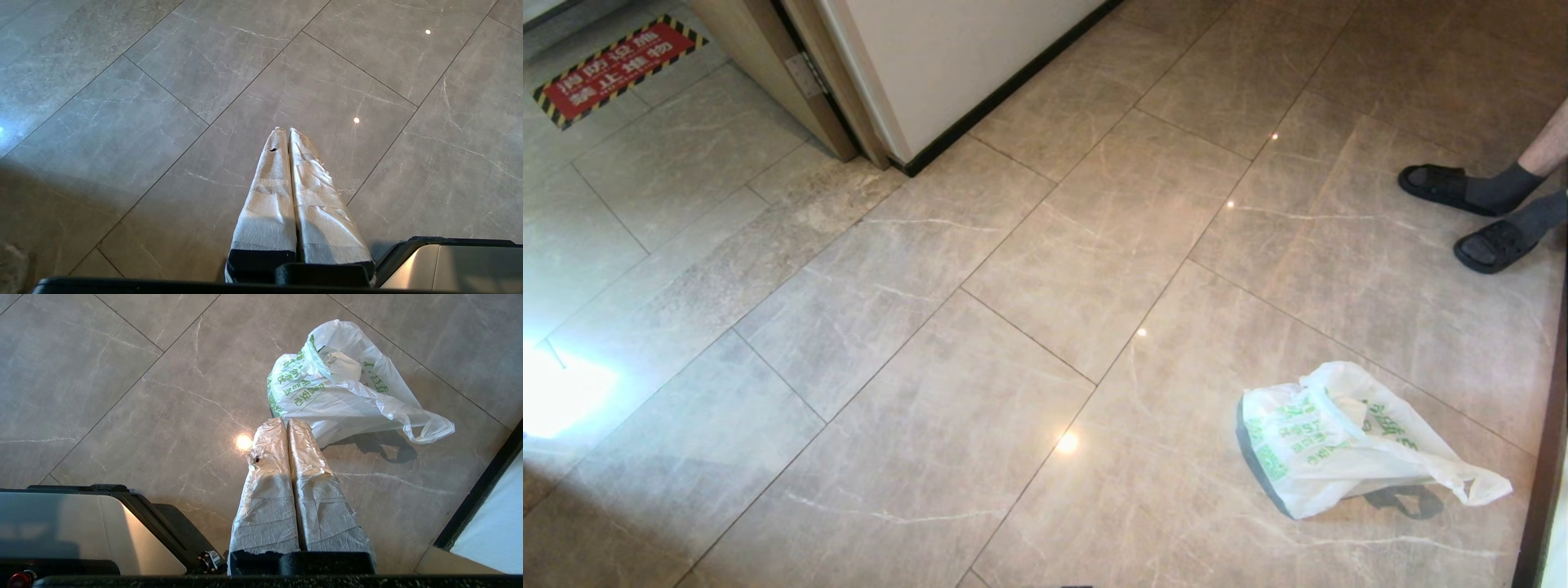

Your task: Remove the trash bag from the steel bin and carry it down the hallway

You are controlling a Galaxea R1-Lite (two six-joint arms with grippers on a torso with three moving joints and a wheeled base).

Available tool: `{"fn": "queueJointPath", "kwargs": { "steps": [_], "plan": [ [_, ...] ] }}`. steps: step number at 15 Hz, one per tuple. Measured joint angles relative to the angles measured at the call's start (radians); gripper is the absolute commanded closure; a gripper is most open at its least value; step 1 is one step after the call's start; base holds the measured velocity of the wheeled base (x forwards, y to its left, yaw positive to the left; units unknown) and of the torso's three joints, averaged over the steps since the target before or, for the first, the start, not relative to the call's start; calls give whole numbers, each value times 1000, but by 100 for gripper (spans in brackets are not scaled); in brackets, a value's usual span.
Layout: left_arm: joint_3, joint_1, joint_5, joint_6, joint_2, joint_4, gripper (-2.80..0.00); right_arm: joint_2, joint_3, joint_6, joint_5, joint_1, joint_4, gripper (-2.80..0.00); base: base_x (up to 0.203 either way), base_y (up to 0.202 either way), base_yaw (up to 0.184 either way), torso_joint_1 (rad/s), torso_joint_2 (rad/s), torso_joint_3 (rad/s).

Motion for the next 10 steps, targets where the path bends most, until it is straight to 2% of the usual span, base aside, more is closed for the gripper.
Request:
{"fn": "queueJointPath", "kwargs": {
  "steps": [10],
  "plan": [
    [0, 0, 0, 0, 0, 0, 0, -20, 0, 6, 2, 0, 0, 0, 0, 0, 0, 0, 0, 0]
  ]
}}
